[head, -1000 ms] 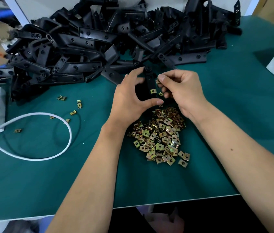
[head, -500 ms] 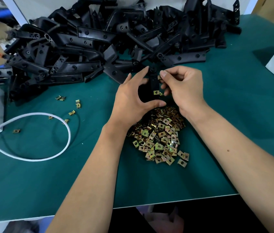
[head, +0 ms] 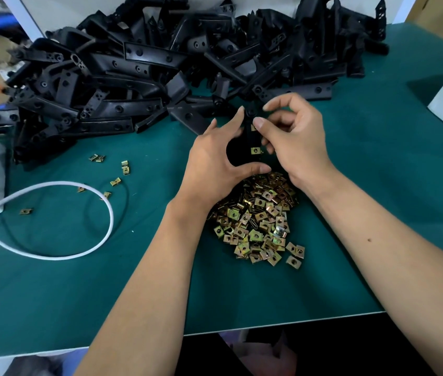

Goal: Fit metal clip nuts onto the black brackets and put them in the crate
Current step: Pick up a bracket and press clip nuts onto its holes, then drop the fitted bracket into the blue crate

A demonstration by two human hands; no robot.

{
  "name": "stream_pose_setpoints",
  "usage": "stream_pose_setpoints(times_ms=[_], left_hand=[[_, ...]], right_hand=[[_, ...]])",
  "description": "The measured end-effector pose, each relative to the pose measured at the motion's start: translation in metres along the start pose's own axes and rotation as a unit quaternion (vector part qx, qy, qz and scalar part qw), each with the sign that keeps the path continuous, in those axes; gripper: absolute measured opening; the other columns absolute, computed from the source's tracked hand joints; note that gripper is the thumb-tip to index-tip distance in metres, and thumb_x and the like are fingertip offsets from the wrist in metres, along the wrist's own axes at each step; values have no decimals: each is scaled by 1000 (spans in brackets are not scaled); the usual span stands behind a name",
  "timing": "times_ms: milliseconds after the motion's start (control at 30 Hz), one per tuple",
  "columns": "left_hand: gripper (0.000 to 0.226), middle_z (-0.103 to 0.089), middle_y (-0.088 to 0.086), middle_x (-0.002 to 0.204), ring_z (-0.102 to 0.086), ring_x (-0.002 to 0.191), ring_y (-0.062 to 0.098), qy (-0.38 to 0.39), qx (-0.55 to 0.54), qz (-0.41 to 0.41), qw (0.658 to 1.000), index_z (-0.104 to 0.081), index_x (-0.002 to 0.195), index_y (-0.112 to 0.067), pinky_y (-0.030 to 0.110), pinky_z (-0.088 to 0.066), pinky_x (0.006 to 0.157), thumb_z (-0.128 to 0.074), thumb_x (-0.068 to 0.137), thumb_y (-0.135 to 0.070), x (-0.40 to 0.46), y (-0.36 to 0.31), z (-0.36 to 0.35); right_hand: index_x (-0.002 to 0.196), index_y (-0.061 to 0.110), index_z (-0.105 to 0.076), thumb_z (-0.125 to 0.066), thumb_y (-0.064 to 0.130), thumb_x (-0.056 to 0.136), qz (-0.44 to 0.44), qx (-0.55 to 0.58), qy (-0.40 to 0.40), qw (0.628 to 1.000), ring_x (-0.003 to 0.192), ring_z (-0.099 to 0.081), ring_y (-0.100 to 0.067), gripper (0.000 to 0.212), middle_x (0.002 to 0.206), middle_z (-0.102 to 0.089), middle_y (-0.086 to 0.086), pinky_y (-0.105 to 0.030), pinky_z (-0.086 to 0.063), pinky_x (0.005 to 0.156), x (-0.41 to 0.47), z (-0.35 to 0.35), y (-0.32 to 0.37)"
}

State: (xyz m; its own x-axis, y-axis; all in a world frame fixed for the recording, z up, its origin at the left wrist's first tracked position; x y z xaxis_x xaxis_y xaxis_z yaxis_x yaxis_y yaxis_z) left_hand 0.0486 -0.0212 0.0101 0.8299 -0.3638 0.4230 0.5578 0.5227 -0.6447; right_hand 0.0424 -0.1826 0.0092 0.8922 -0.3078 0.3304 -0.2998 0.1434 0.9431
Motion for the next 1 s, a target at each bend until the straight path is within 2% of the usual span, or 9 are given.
stream_pose_setpoints(times_ms=[100,200,267,467,533,633,767,900,1000], left_hand=[[111,-69,11,131,-57,133,17,5,2,-7,1000,-38,156,-9,35,-19,128,-90,67,-50,0,-2,-2],[110,-72,11,125,-47,129,15,-2,5,-13,1000,-39,155,-6,8,-7,118,-90,67,-49,0,-5,-2],[111,-72,11,125,-40,130,15,-1,12,-10,1000,-39,155,-7,0,-1,111,-90,67,-51,1,-6,-2],[113,-68,5,134,-34,149,32,-9,56,40,998,-37,158,-17,25,-22,115,-86,66,-62,4,-1,-4],[110,-71,4,126,-44,142,32,-50,90,56,993,-42,155,-13,35,-31,116,-86,66,-62,4,-2,4],[108,-72,9,114,-59,122,33,-114,133,74,982,-47,149,-6,45,-44,112,-87,66,-61,1,-1,18],[108,-71,13,113,-61,115,35,-116,164,98,975,-46,149,-3,45,-47,105,-87,67,-60,1,2,19],[109,-70,14,117,-59,120,35,-123,173,104,972,-47,149,-3,46,-45,106,-88,65,-60,2,1,20],[109,-71,14,116,-60,117,34,-128,183,94,970,-47,148,-2,43,-45,105,-88,65,-60,2,-3,20]], right_hand=[[102,18,-62,-77,15,88,5,-14,7,1000,56,-62,-11,20,70,-71,0,-21,-48,52,0,-1,0],[101,16,-61,-77,14,88,7,-13,12,1000,56,-61,-12,21,70,-70,-2,-22,-49,57,0,1,1],[101,16,-60,-77,14,88,8,-18,14,1000,54,-60,-11,21,69,-68,-3,-20,-48,55,2,2,1],[104,15,-64,-75,21,93,-73,11,-20,997,57,-60,-8,17,71,-70,4,-19,-46,52,2,0,-9],[99,14,-70,-70,26,97,-113,16,-19,993,59,-62,-8,12,74,-73,3,-23,-47,52,0,-2,-12],[83,20,-77,-65,34,100,-113,-88,41,989,57,-62,-4,24,74,-76,0,-22,-48,52,-3,-8,-11],[80,14,-78,-63,35,99,-66,-171,67,981,52,-53,-4,33,64,-70,-4,-28,-45,57,-7,-16,-3],[80,17,-77,-62,32,101,-94,-102,66,988,51,-56,2,30,67,-70,5,-17,-45,54,-8,-19,-7],[81,16,-77,-63,33,101,-108,-64,71,990,60,-61,-3,29,75,-73,-1,-22,-49,56,-9,-19,-8]])
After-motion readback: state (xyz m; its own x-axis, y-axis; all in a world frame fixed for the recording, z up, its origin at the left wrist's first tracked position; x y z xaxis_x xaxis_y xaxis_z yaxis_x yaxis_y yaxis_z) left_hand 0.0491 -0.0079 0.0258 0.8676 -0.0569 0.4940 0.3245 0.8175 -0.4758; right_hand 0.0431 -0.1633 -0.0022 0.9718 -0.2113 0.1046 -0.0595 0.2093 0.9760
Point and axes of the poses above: each hand's wrist, its own x-axis towards the middle knuckle, its own z-axis out of the back of the hand, y = z × x, the point moved 7 cm from there along x, towards the middle knuckle
